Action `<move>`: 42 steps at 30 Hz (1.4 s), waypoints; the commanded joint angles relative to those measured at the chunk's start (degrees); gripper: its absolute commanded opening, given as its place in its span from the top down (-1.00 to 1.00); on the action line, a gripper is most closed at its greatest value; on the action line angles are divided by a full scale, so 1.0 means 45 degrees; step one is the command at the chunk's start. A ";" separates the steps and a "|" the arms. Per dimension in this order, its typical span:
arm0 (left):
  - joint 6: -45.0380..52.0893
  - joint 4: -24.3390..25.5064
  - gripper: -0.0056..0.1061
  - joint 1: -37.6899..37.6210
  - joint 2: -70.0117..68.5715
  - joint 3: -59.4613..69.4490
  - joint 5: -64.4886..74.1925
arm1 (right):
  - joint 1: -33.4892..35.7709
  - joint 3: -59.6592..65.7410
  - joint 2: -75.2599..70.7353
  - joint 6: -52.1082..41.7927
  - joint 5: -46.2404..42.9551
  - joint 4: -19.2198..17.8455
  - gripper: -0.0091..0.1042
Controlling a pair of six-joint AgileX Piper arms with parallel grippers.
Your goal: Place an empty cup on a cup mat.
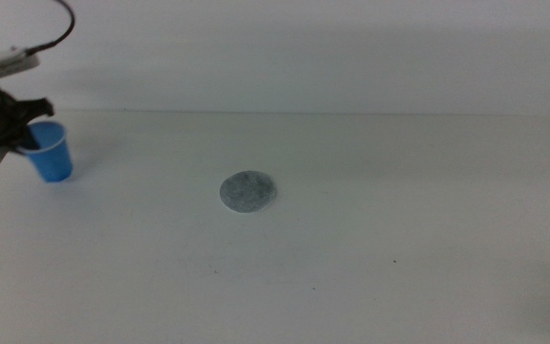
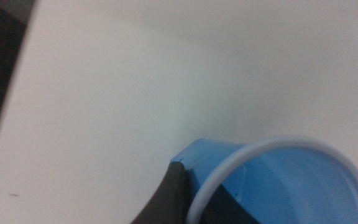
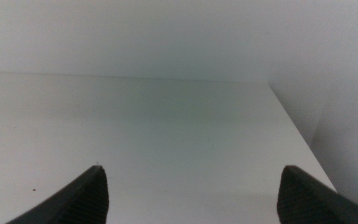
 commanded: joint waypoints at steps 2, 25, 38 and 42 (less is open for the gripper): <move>-0.0278 -0.0495 0.93 -0.1033 -0.0732 -0.0087 0.0315 | 0.0027 0.0041 -0.0062 -0.0052 -0.0084 -0.0086 -0.80; -0.2513 -0.0376 0.93 -0.7130 -0.0092 -0.0111 -0.0597 | 0.0027 0.0041 -0.0062 -0.0052 -0.0084 -0.0086 -0.80; -0.2400 -0.0435 0.79 -0.7337 0.0296 -0.0111 -0.0599 | 0.0027 0.0041 -0.0062 -0.0052 -0.0084 -0.0086 -0.80; -0.2181 -0.0435 0.45 -0.7337 0.0296 -0.0111 -0.0439 | 0.0027 0.0041 -0.0062 -0.0052 -0.0084 -0.0086 -0.80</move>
